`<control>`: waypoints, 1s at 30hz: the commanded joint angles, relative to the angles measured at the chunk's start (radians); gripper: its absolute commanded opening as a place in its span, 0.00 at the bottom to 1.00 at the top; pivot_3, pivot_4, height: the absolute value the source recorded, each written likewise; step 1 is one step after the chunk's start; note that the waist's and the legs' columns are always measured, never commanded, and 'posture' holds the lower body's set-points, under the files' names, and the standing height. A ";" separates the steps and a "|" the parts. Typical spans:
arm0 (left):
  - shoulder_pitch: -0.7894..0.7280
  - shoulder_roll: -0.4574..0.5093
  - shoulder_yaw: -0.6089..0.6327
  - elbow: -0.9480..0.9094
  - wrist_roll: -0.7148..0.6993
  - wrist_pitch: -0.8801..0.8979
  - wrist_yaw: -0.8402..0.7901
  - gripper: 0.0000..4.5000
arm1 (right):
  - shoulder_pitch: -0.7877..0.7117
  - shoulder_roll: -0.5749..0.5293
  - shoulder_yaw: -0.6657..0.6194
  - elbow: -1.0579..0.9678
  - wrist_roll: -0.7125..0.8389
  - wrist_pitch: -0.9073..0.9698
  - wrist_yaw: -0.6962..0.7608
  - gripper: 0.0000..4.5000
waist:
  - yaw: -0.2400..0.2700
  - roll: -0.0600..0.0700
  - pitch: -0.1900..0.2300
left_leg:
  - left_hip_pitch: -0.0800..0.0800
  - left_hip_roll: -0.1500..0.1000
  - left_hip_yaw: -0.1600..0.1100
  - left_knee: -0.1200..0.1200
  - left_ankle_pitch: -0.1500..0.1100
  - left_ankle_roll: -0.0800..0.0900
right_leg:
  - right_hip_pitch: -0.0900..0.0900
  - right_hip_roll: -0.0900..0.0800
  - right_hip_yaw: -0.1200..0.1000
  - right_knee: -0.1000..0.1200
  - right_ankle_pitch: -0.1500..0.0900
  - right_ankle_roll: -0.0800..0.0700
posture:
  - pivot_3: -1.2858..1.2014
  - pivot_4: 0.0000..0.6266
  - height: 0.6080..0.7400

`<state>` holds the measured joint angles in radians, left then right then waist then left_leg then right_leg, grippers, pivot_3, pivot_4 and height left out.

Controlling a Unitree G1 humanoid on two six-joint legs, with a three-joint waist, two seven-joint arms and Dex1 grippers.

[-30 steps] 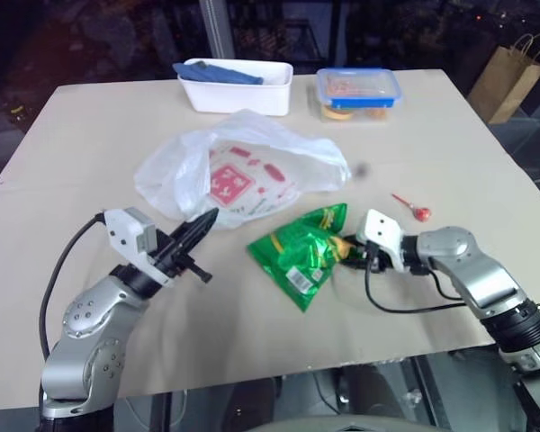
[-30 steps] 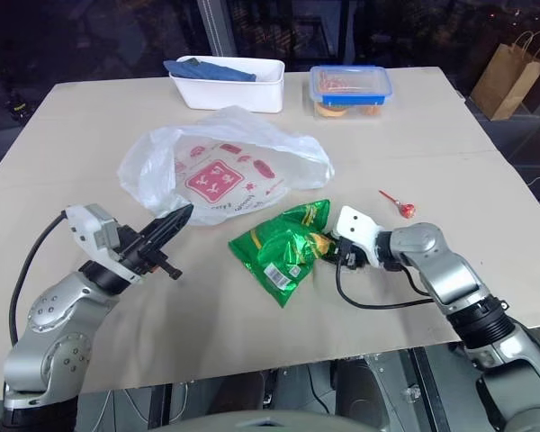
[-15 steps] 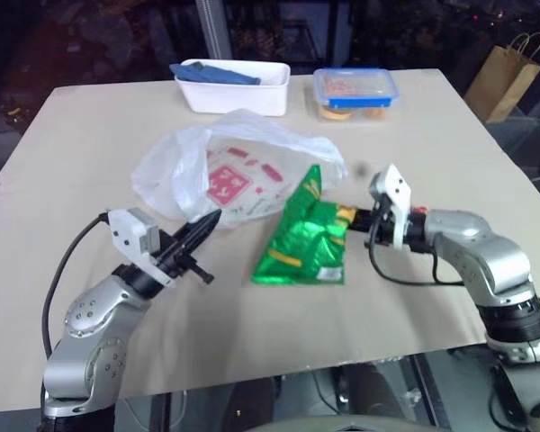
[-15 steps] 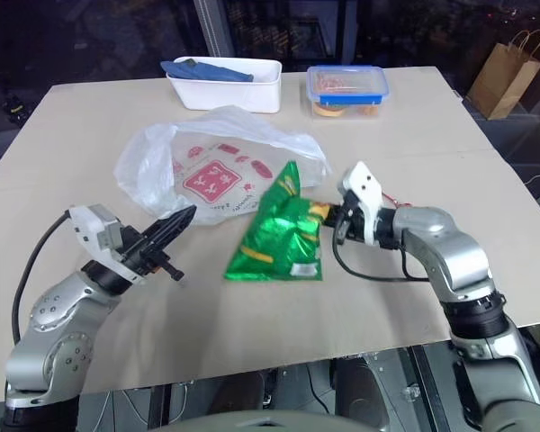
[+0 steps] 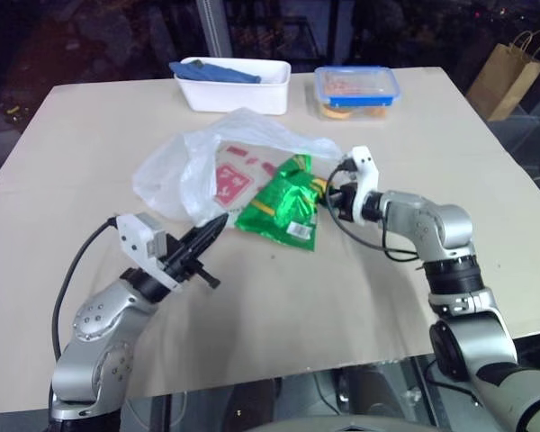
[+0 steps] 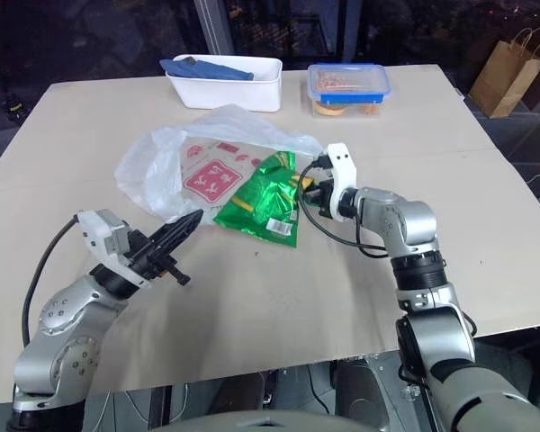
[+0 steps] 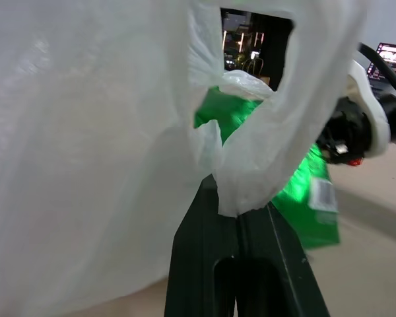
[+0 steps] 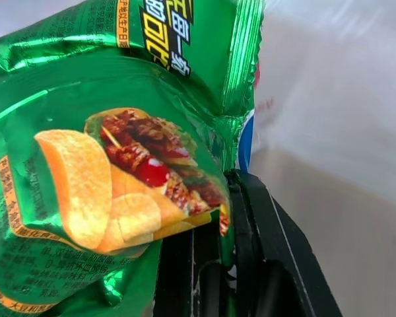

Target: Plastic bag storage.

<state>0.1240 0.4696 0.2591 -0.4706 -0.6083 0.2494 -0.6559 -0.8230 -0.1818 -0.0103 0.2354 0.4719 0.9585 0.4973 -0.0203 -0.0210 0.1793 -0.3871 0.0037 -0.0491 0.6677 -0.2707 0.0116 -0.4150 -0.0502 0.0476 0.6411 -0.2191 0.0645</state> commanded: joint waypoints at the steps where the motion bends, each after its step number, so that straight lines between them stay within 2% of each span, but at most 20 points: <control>1: 0.010 0.005 0.009 -0.041 0.006 -0.032 -0.009 0.00 | -0.083 -0.004 -0.070 0.076 0.031 -0.013 0.015 0.03 | 0.002 0.000 0.000 | 0.000 0.000 0.000 0.000 0.000 0.000 | 0.000 0.000 0.000 0.000 0.000 0.000 | 0.52 0.24 1.00; 7: 0.022 0.003 0.010 -0.042 0.015 -0.048 -0.009 0.00 | -0.204 -0.020 -0.172 0.277 0.052 -0.042 0.013 0.03 | -0.001 0.002 0.001 | 0.000 0.000 0.000 0.000 0.000 0.000 | 0.000 0.000 0.000 0.000 0.000 0.000 | 0.52 0.24 1.00; 9: 0.026 -0.001 0.006 -0.045 0.018 -0.052 -0.009 0.00 | -0.236 0.006 -0.194 0.320 0.052 -0.058 -0.020 0.03 | -0.001 0.002 0.001 | 0.000 0.000 0.000 -0.001 0.000 0.000 | 0.000 0.000 0.000 0.000 0.000 0.000 | 0.52 0.24 1.00; 13: 0.026 -0.010 -0.014 -0.053 0.019 -0.053 -0.006 0.00 | -0.280 0.129 -0.193 0.362 0.037 -0.108 -0.107 0.03 | -0.026 0.003 0.002 | 0.000 0.000 0.001 -0.001 0.000 0.000 | -0.001 0.000 0.000 0.000 0.000 0.000 | 0.52 0.24 1.00; 18: 0.011 -0.017 -0.034 -0.047 0.021 -0.057 0.000 0.00 | -0.352 0.304 -0.148 0.483 -0.053 -0.244 -0.247 0.03 | -0.040 0.004 0.002 | 0.000 0.001 0.001 -0.003 0.000 0.000 | -0.003 0.002 0.002 0.001 0.000 0.000 | 0.52 0.24 1.00; 20: 0.004 -0.020 -0.045 -0.044 0.027 -0.058 0.001 0.00 | -0.422 0.393 -0.170 0.517 -0.036 -0.296 -0.284 0.03 | -0.038 0.004 0.002 | -0.001 0.001 0.001 -0.003 0.000 0.000 | -0.005 0.001 0.002 0.001 0.000 0.000 | 0.52 0.24 1.00; 23: -0.010 -0.024 -0.052 -0.037 0.033 -0.058 0.003 0.00 | -0.467 0.427 -0.141 0.509 -0.031 -0.323 -0.253 0.23 | -0.024 0.005 0.003 | -0.010 -0.001 -0.002 -0.001 0.001 -0.002 | -0.010 -0.001 -0.001 0.001 0.000 0.000 | 0.52 0.24 1.00; 25: -0.021 -0.029 -0.055 -0.034 0.035 -0.058 0.008 0.00 | -0.435 0.397 -0.096 0.507 -0.079 -0.353 -0.243 0.44 | -0.021 0.004 0.002 | -0.012 -0.002 -0.001 -0.001 0.002 -0.003 | -0.011 -0.002 -0.001 0.001 0.000 0.000 | 0.52 0.24 1.00; 27: -0.033 -0.038 -0.056 -0.028 0.034 -0.059 0.017 0.00 | -0.367 0.329 -0.009 0.484 -0.152 -0.385 -0.181 0.68 | -0.022 0.004 0.002 | -0.012 -0.002 -0.002 -0.002 0.002 -0.003 | -0.011 -0.002 -0.001 0.000 0.000 0.000 | 0.52 0.24 1.00; 30: -0.040 -0.044 -0.057 -0.025 0.034 -0.057 0.022 0.00 | -0.229 0.179 0.141 0.317 -0.207 -0.341 0.023 0.99 | -0.015 0.004 0.002 | -0.012 -0.002 -0.002 -0.003 0.002 -0.003 | -0.011 -0.002 -0.002 0.000 0.000 0.000 | 0.52 0.24 1.00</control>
<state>0.0812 0.4263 0.1923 -0.4812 -0.5716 0.2072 -0.6379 -1.0730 0.0501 0.0990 0.6317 0.2927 0.6085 0.4388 -0.0350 -0.0169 0.1809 -0.3993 0.0015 -0.0511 0.6649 -0.2691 0.0087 -0.4264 -0.0526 0.0455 0.6409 -0.2191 0.0643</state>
